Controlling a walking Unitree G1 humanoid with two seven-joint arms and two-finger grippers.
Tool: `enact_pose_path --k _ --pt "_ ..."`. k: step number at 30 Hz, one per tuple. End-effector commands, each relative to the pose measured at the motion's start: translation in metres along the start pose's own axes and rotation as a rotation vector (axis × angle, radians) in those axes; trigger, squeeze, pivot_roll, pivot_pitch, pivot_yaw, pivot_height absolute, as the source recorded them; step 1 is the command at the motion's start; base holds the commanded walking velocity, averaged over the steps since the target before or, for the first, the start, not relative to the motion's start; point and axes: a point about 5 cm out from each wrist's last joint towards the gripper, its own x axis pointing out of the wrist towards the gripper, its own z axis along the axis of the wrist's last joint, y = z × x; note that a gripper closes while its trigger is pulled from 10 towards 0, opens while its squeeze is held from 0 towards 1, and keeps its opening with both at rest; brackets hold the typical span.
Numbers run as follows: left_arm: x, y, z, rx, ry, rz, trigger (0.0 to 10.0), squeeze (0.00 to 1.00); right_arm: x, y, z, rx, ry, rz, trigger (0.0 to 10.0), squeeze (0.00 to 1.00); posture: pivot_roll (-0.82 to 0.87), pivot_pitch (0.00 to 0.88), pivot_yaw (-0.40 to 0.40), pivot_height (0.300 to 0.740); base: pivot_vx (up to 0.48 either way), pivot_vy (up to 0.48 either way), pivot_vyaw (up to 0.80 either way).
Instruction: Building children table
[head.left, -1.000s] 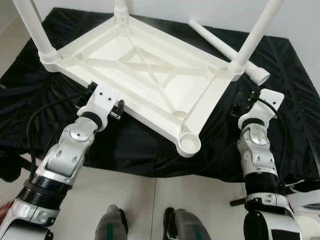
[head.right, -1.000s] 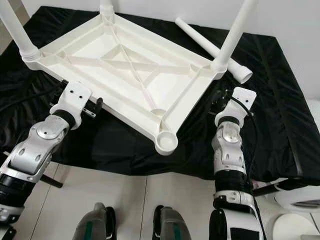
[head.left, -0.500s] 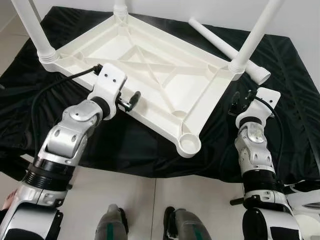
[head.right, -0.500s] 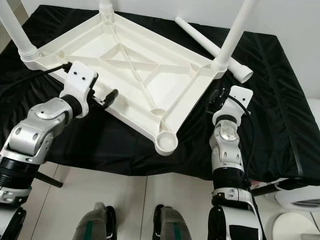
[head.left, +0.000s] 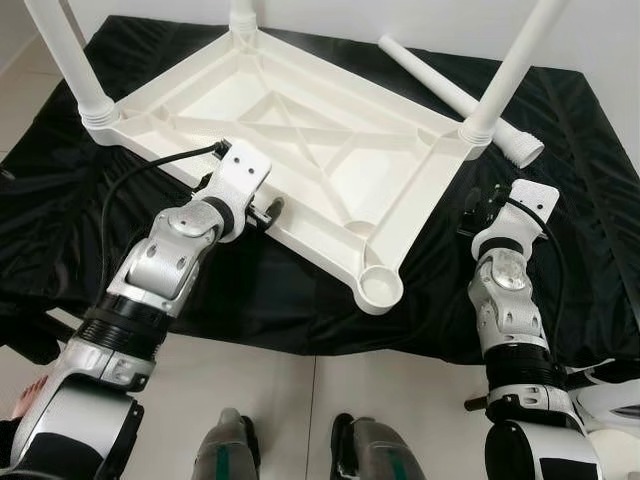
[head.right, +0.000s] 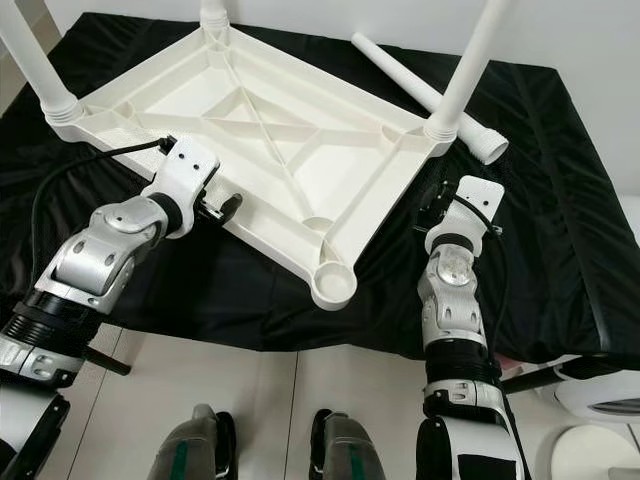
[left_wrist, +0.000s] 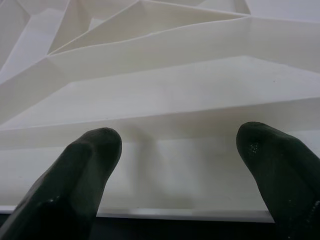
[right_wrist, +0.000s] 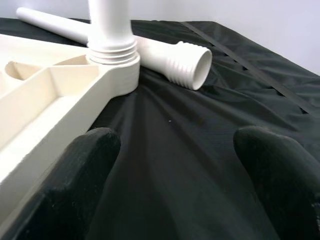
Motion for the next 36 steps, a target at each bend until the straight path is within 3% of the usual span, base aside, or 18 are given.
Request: enact_pose_path --k 1,8,24,33,36 --pt "0.004 -0.005 -0.032 -0.002 0.164 0.015 10.0 0.00 0.001 -0.002 0.000 0.002 -0.001 -0.016 10.0 0.00 0.02 0.195 -0.006 0.740 0.000 0.000 0.00" --pt "0.004 -0.004 -0.035 0.023 0.214 -0.023 10.0 0.00 0.012 0.005 0.000 0.011 0.019 -0.008 10.0 0.00 0.04 0.217 -0.002 0.740 0.000 0.000 0.00" --pt "-0.006 -0.004 -0.031 0.059 0.225 -0.060 10.0 0.00 0.034 0.012 -0.005 0.079 0.126 -0.011 10.0 0.00 0.07 0.244 0.013 0.740 0.000 0.000 0.00" --pt "-0.018 -0.009 -0.031 0.076 0.241 -0.099 10.0 0.00 0.041 0.025 0.000 0.089 0.138 0.093 10.0 0.00 0.07 0.247 0.012 0.740 0.000 0.000 0.00" --pt "-0.024 -0.018 -0.030 0.062 0.237 -0.133 10.0 0.00 0.044 0.031 0.004 0.075 0.132 0.152 10.0 0.00 0.07 0.247 0.011 0.740 0.000 0.000 0.00"
